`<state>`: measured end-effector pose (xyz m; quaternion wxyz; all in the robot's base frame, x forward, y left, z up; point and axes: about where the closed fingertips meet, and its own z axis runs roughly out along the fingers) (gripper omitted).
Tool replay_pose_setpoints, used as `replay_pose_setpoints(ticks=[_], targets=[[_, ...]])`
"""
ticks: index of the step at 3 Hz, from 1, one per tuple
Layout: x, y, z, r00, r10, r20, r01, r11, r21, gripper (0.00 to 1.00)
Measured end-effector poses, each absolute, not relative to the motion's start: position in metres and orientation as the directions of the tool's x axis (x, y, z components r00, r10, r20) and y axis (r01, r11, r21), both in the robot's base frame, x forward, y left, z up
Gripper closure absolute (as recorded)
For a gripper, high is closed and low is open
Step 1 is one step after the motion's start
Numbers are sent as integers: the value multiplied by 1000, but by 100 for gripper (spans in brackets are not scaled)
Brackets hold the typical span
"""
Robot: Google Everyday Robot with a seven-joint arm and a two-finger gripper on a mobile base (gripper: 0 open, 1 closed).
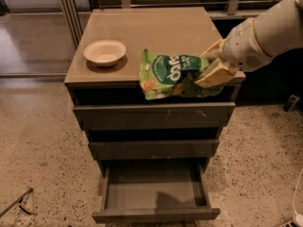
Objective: Pick green rice chip bag from bottom drawer and place on counter
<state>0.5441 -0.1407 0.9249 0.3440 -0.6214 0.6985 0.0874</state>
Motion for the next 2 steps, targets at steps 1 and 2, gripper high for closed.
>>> replay_pose_setpoints(ticks=[1, 2], targets=[[594, -159, 922, -14, -801, -599, -916, 250, -313, 100], [643, -167, 918, -12, -792, -610, -907, 265, -326, 100]])
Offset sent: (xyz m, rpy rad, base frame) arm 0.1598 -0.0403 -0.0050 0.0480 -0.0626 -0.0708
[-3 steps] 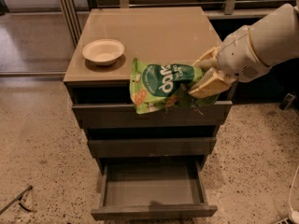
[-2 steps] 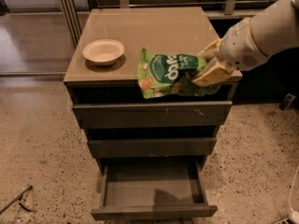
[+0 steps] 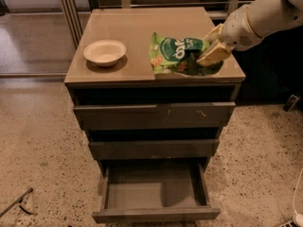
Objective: Pick green rice chip bag from bottom drawer and place on counter
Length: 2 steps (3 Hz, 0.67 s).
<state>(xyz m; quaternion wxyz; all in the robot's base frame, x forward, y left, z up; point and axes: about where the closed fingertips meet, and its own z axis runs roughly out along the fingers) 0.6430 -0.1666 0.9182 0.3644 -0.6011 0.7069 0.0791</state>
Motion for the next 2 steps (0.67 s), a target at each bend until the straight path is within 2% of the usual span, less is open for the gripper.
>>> replay_pose_setpoints(ticks=[2], targets=[[714, -178, 902, 10, -793, -609, -897, 262, -355, 100]])
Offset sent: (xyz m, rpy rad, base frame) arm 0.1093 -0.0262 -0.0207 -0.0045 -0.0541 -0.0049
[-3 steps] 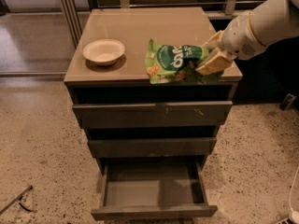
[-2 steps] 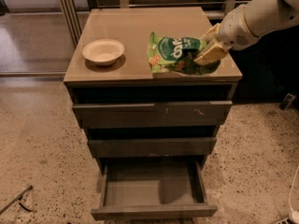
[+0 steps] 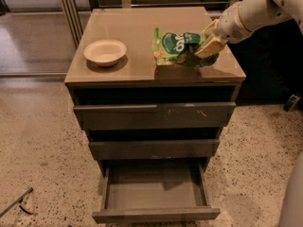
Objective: Pick green rice chip bag from bottom drawer and place on counter
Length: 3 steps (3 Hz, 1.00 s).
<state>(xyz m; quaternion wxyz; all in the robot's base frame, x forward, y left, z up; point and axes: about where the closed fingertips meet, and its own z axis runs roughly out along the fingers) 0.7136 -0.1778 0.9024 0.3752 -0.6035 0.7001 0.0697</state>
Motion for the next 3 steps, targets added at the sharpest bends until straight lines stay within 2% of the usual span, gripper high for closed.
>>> replay_pose_setpoints(ticks=[3], targets=[[765, -191, 854, -59, -761, -646, -878, 347, -330, 100]])
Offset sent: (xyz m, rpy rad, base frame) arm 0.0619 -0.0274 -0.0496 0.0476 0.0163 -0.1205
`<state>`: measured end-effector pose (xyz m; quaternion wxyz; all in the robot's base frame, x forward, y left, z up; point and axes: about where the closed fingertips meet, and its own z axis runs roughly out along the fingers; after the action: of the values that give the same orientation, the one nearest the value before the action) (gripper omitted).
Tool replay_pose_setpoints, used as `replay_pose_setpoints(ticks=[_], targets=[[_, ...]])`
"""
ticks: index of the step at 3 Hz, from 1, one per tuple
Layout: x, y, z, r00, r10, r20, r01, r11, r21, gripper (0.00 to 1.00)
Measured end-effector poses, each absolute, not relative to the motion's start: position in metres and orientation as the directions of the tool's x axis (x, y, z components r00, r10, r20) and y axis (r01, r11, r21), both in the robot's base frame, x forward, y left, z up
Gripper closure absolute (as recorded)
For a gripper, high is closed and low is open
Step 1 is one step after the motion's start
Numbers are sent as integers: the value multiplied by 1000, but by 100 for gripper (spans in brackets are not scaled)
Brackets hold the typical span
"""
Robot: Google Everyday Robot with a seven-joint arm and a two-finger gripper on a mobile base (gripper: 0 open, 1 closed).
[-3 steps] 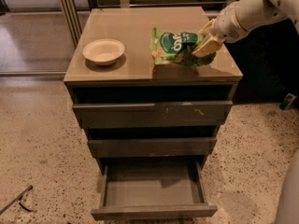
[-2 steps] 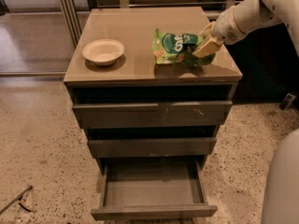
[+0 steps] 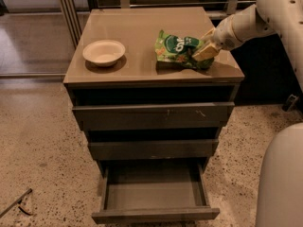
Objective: Pick green rice chip bag from bottom drawer and place on counter
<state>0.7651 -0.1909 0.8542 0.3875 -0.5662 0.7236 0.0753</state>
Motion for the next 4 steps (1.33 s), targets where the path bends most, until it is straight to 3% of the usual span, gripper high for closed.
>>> replay_pose_setpoints(ticks=[1, 4], targets=[[765, -191, 854, -59, -761, -646, -878, 347, -330, 81], [765, -191, 854, -59, -761, -646, -878, 347, -330, 11]])
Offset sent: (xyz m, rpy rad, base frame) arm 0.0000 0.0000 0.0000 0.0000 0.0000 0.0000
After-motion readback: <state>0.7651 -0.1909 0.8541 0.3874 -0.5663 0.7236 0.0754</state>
